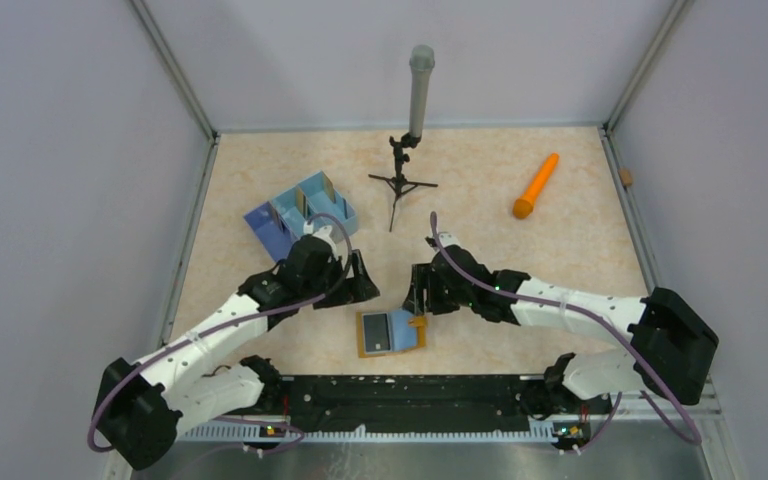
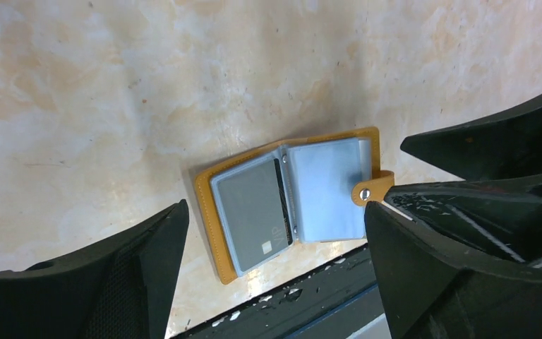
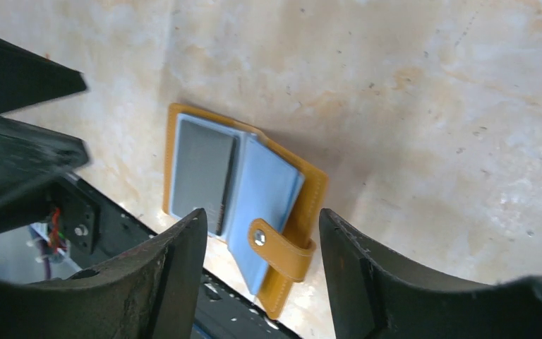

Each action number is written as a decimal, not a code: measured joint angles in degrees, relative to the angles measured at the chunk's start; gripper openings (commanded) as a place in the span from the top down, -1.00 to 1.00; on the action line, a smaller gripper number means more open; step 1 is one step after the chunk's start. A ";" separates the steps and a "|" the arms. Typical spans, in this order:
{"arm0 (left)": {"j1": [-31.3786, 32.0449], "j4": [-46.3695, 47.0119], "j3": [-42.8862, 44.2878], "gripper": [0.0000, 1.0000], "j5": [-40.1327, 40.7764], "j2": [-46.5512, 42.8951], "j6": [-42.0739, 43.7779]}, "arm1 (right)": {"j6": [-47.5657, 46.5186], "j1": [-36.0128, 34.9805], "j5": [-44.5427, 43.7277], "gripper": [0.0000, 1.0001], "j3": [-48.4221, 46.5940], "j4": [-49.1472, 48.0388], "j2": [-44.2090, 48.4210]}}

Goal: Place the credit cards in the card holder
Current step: Insert the credit card into the card holder, then pick up the credit card from the storage box.

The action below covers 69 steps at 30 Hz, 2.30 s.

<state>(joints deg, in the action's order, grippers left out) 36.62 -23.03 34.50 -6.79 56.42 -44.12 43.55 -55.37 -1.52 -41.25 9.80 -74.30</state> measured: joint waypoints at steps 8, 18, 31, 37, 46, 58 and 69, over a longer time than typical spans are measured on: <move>-8.76 -10.10 10.23 -0.96 -0.46 1.90 6.88 | -1.20 0.00 -1.03 -0.40 0.46 2.82 0.00; -32.46 -13.88 24.76 -0.46 0.81 11.87 17.29 | -3.58 3.08 -1.64 -0.35 0.46 3.39 1.60; -43.63 -12.48 39.65 -0.05 4.35 34.45 19.41 | -5.60 11.21 3.82 -0.32 5.40 -0.59 5.27; -43.58 -11.67 43.71 0.02 3.61 40.68 19.43 | -6.05 13.29 6.60 -0.31 6.78 -2.19 5.22; -43.58 -11.72 45.33 0.22 3.41 45.00 19.61 | -6.05 14.32 8.87 -0.29 7.13 -4.42 5.20; -43.58 -11.80 45.33 0.47 3.48 45.33 20.26 | -5.99 14.43 10.01 -0.27 7.15 -4.76 4.26; -43.58 -12.00 45.33 0.71 3.93 45.38 20.33 | -5.90 14.47 10.32 -0.26 7.48 -5.77 4.26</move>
<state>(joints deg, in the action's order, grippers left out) -6.96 -35.03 79.83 -2.85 101.80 -23.79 37.65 -40.91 8.80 -33.78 4.03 -70.04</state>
